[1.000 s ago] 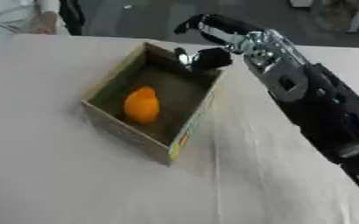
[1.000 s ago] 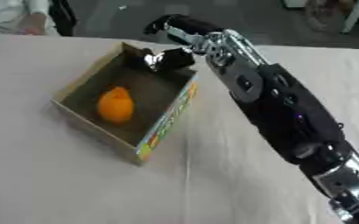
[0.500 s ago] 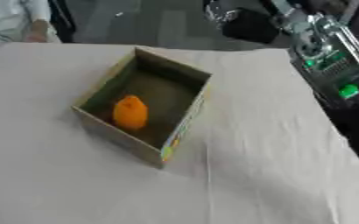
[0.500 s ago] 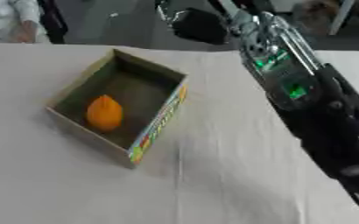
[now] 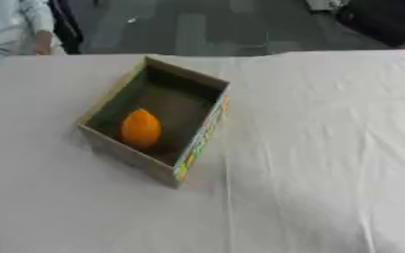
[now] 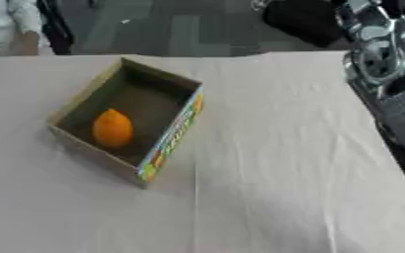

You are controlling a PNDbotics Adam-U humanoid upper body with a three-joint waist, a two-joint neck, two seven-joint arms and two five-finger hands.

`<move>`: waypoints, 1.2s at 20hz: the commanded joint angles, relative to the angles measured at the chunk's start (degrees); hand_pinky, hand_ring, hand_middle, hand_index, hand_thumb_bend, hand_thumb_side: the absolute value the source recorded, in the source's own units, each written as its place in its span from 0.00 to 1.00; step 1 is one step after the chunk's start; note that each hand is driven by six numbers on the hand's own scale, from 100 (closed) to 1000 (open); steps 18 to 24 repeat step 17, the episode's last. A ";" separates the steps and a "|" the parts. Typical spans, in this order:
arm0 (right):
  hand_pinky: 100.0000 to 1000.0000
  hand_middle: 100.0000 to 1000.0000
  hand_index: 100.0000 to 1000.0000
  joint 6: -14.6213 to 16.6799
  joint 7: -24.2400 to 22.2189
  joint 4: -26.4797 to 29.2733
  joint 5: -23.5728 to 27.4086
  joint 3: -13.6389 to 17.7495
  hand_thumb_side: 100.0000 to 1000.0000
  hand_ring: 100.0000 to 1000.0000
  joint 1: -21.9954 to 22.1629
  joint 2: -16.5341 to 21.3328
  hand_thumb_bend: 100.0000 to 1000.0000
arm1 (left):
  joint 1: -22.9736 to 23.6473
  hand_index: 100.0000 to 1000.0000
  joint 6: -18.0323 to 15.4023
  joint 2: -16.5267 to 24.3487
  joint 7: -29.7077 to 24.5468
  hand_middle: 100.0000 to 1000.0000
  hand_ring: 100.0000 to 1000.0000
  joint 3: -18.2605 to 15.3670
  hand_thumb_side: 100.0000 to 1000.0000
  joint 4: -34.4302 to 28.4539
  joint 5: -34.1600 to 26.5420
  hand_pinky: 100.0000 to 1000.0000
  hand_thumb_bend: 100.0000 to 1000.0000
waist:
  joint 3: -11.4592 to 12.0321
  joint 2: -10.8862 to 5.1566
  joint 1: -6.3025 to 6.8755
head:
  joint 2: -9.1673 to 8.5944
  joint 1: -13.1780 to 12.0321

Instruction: Pick up objects on the table and place them in the box.

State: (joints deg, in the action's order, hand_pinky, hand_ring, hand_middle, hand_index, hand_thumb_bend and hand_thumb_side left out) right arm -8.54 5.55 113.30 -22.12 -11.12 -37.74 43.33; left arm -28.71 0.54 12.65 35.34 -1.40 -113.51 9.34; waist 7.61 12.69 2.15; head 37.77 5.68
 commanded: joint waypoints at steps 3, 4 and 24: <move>0.88 0.94 0.97 2.68 3.46 1.29 -2.43 1.67 0.80 0.98 4.54 3.88 0.00 | -0.20 0.76 0.26 1.93 -0.12 0.50 0.57 -0.39 0.92 -1.08 0.34 0.58 0.04 | -1.42 -1.25 0.12 | 0.93 -1.34; 0.88 0.94 0.96 2.94 4.13 1.29 -3.15 1.69 0.80 0.98 5.83 4.01 0.00 | -0.16 0.76 0.29 1.97 -0.12 0.50 0.57 -0.37 0.92 -1.08 0.36 0.58 0.04 | -1.68 -1.26 0.13 | 0.96 -1.53; 0.91 0.94 0.96 4.62 4.42 1.29 -12.06 -3.35 0.82 0.99 18.79 0.32 0.00 | -0.04 0.76 0.41 1.58 -0.86 0.50 0.57 0.32 0.92 -1.08 0.28 0.58 0.04 | -1.55 -1.14 0.54 | -0.08 -0.56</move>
